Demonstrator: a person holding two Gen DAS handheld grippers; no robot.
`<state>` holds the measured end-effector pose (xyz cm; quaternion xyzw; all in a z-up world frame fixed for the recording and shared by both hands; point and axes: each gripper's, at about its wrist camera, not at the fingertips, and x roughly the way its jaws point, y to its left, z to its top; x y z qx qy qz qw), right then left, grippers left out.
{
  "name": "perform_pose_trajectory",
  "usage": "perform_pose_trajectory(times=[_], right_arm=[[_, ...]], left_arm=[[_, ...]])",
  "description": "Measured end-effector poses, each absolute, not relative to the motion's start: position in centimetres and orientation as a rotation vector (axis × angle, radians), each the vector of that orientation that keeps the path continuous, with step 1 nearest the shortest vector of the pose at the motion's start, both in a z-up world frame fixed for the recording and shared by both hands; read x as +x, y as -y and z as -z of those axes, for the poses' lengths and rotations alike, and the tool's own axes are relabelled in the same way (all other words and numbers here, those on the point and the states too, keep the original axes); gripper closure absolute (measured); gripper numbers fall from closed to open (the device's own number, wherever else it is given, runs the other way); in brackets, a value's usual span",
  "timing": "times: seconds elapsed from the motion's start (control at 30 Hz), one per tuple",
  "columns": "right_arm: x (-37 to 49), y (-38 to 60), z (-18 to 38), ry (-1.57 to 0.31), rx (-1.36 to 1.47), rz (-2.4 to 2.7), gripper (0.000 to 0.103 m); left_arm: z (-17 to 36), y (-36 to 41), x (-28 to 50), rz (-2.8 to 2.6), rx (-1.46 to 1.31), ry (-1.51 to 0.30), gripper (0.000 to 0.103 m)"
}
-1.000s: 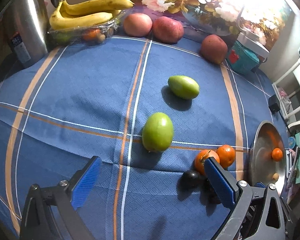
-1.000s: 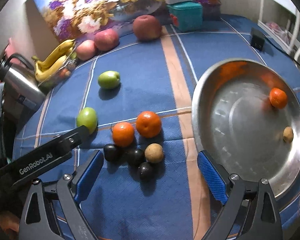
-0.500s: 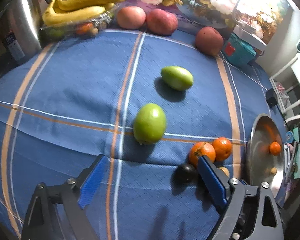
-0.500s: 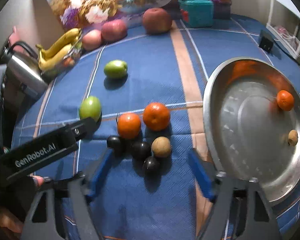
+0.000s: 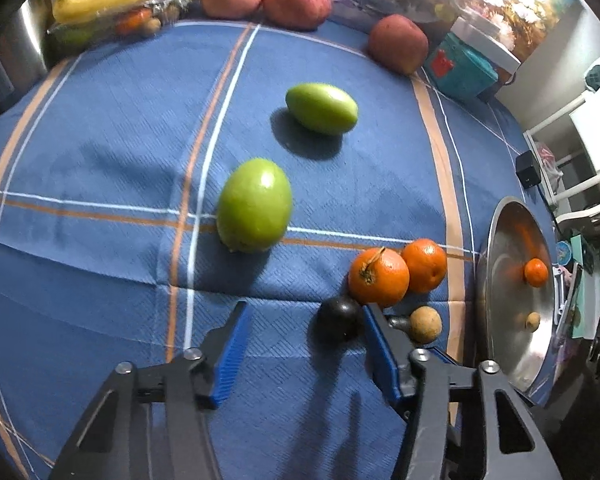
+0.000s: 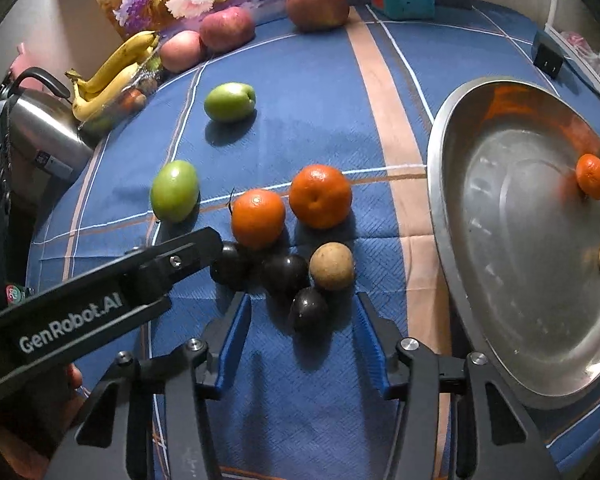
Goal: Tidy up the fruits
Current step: 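Grasp a dark plum with the left gripper while the right grasps another dark plum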
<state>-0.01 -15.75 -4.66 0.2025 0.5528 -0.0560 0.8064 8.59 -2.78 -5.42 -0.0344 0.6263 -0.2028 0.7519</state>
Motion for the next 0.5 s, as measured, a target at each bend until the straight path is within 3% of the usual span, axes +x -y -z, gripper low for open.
perform_pose_trajectory(times=[0.23, 0.5], right_arm=[[0.2, 15.9, 5.3, -1.211, 0.46, 0.121, 0.055], [0.3, 15.9, 5.3, -1.21, 0.473, 0.111, 0.063]], left_arm=[[5.9, 3.4, 8.7, 0.471, -0.102, -1.384, 0.051], [5.9, 4.6, 8.7, 0.513, -0.11, -1.381, 0.069]])
